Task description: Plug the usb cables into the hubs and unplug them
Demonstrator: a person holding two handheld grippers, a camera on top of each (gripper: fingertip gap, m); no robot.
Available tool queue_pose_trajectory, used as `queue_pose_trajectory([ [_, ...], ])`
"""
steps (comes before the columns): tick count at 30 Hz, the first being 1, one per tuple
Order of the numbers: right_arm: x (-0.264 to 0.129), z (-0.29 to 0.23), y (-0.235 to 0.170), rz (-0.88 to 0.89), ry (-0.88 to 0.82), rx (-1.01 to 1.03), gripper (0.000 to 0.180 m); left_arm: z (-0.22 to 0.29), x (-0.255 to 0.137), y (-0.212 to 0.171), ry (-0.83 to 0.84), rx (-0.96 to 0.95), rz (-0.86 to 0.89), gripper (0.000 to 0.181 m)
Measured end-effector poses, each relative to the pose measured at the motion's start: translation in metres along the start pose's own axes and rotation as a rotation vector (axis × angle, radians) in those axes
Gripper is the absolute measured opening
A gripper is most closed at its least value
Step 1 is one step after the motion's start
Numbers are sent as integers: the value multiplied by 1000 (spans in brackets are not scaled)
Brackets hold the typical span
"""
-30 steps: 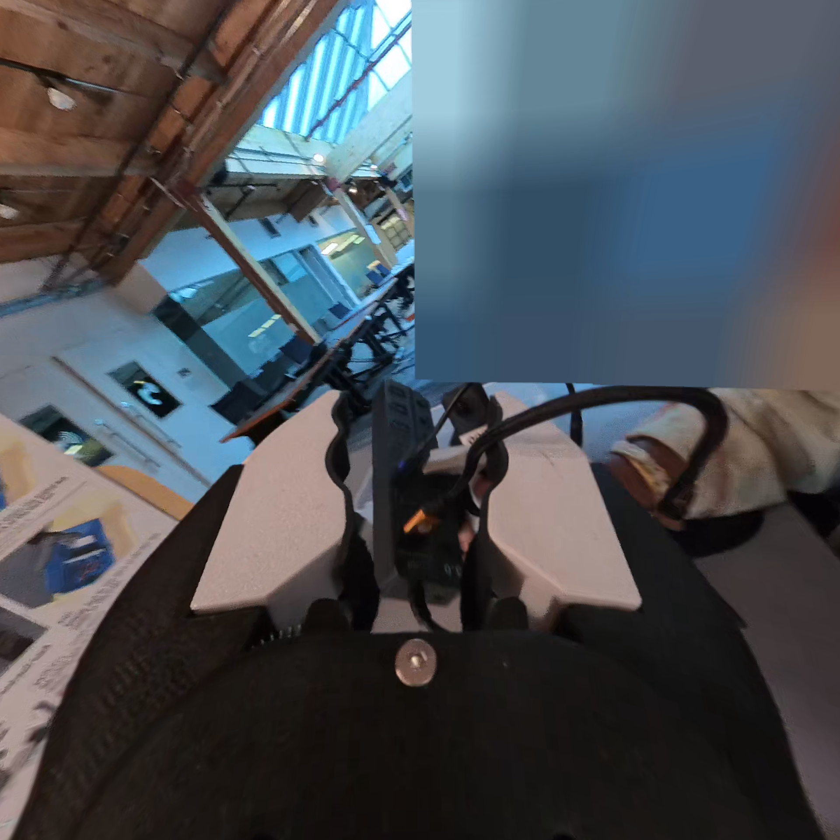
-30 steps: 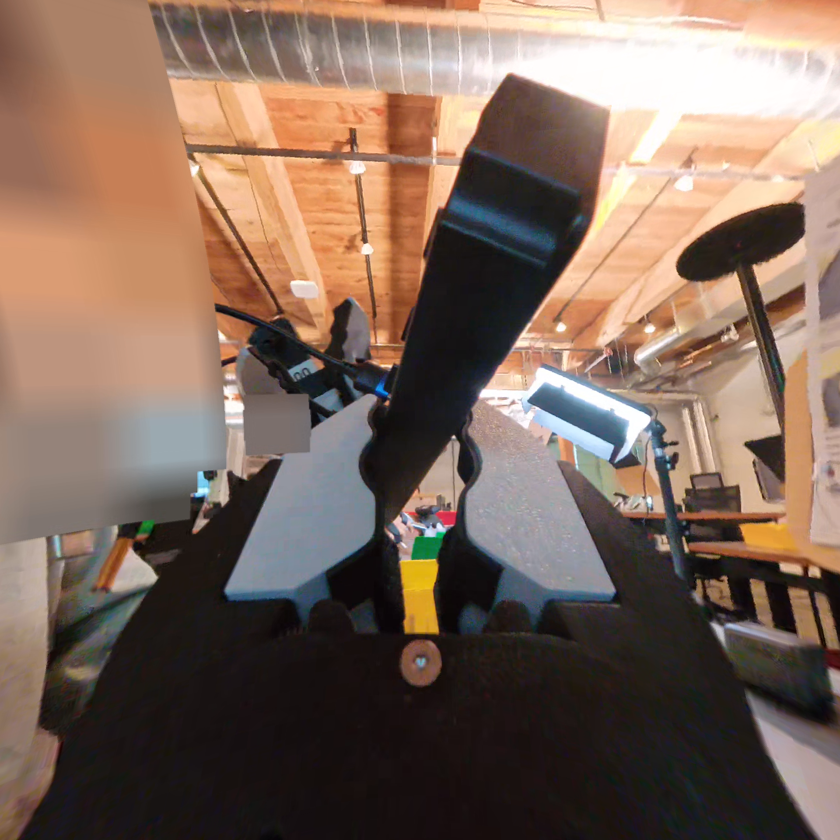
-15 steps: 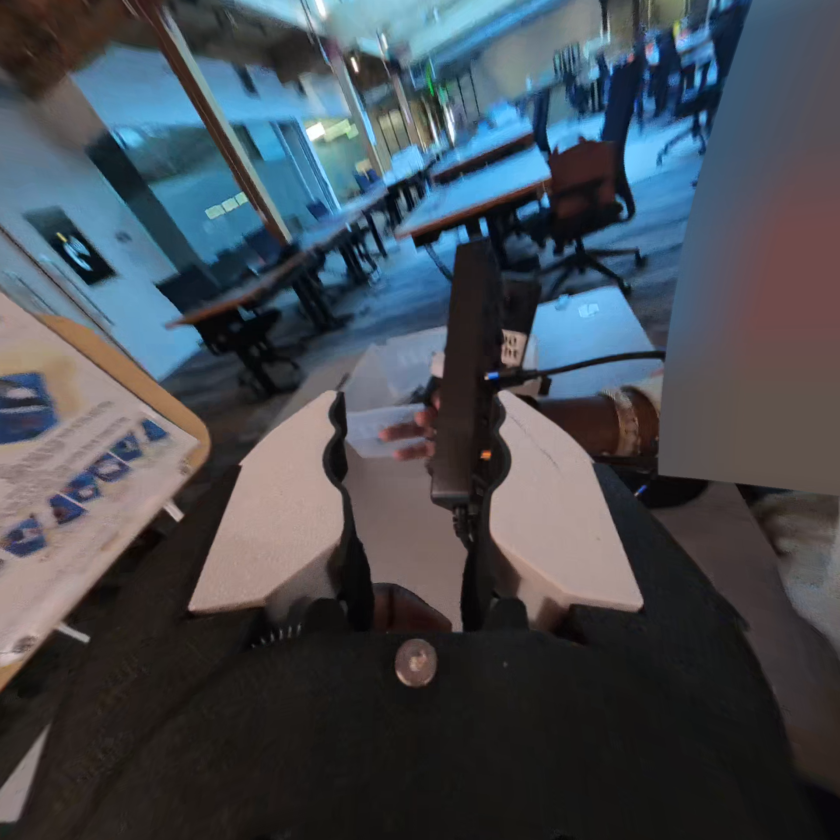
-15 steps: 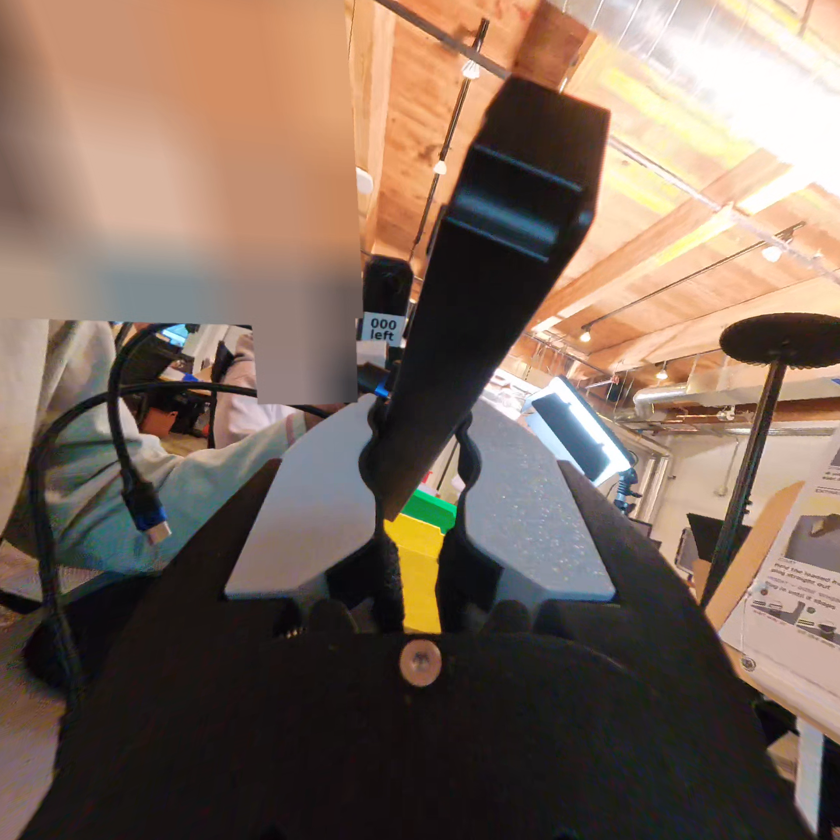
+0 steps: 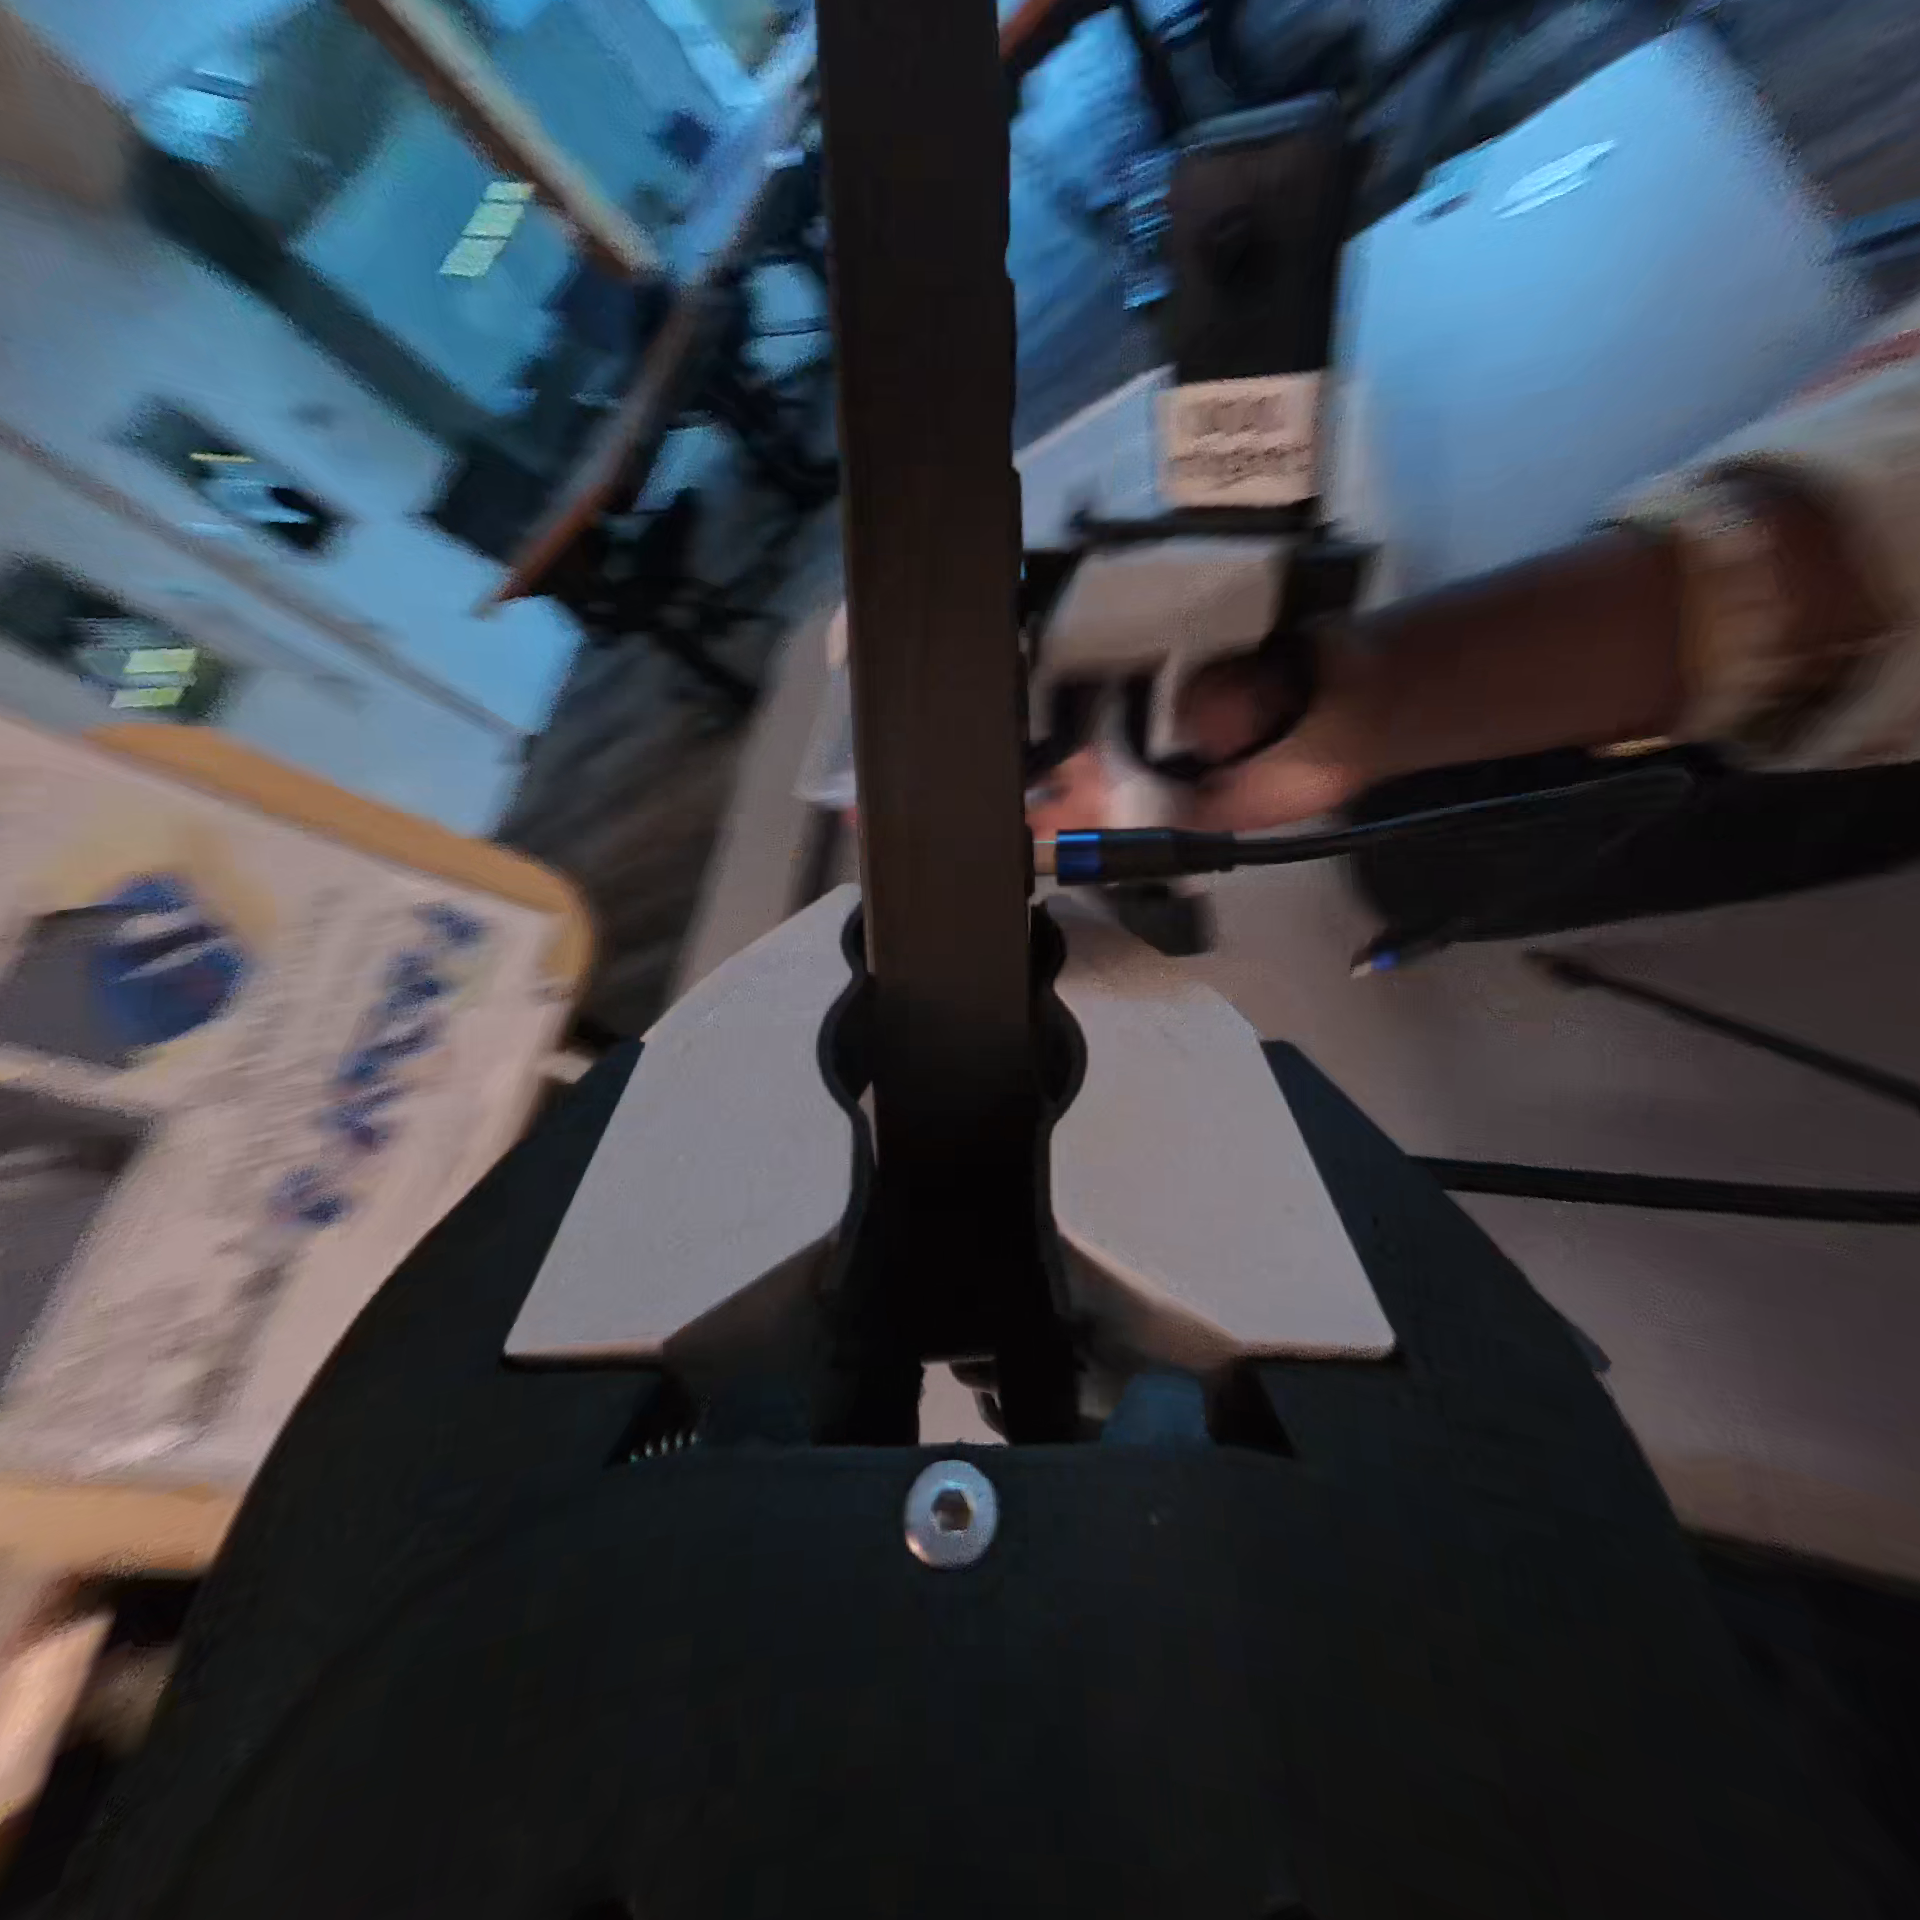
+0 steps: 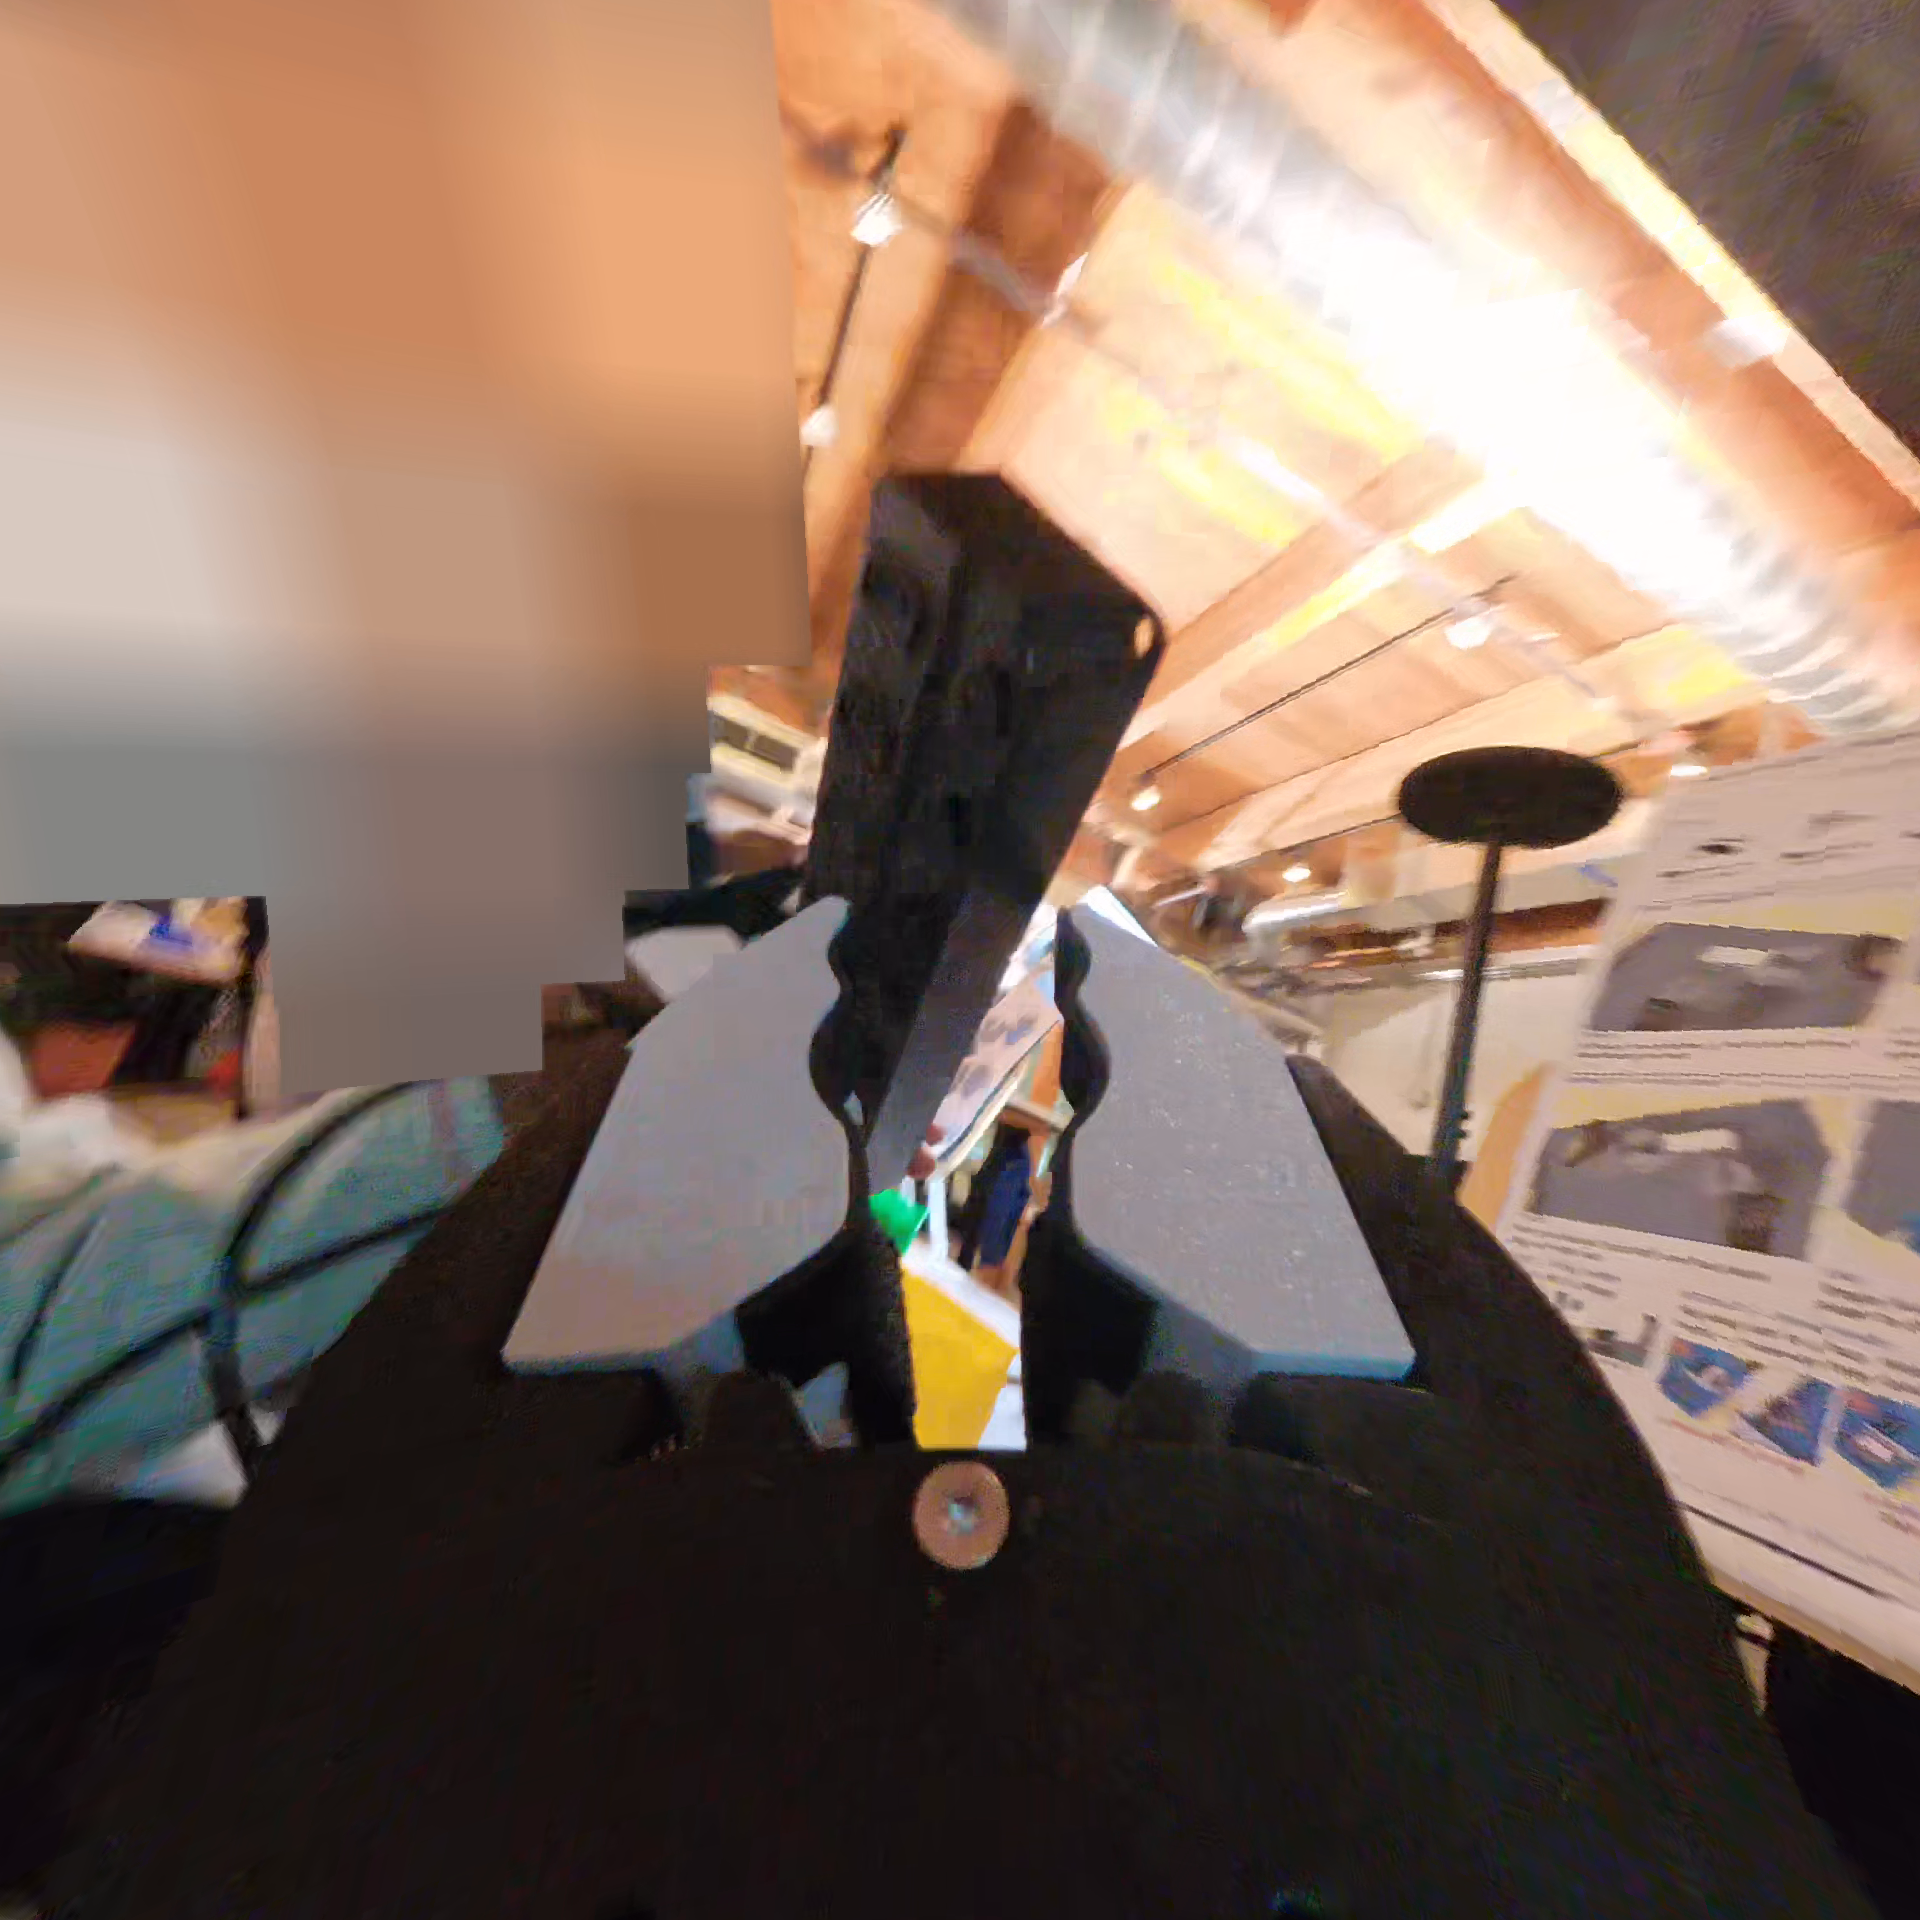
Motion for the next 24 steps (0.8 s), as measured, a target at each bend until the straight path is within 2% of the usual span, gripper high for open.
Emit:
queue_pose_trajectory([
  [2,-6,20,8,44,-184,87,36,-16,-14,-3,293,94,-117,28],
  [3,-8,25,8,17,-223,95,34,-22,-19,-3,405,134,-159,27],
  [5,-5,23,2,-98,-235,35,33,-28,-24,-3,608,253,-205,27],
  [7,2,12,-6,-182,-218,-52,36,-29,-19,-3,717,406,-233,27],
  [11,14,-9,-20,-262,-205,-78,34,-23,2,-5,748,583,-306,27],
  [17,13,-13,-31,-325,-134,17,18,-15,22,-6,635,606,-285,27],
  [24,18,-15,-27,-331,-157,71,16,-19,19,-4,647,533,-232,27],
])
Point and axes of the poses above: each gripper's, where its closed fingertips meet, x out along the fingers, y out of its top, z = x × y across the jaws, the point moved 7 cm from there along -x, back along the fingers, and after that the axes turned 15 degrees about -y, right-handed, at the moved point
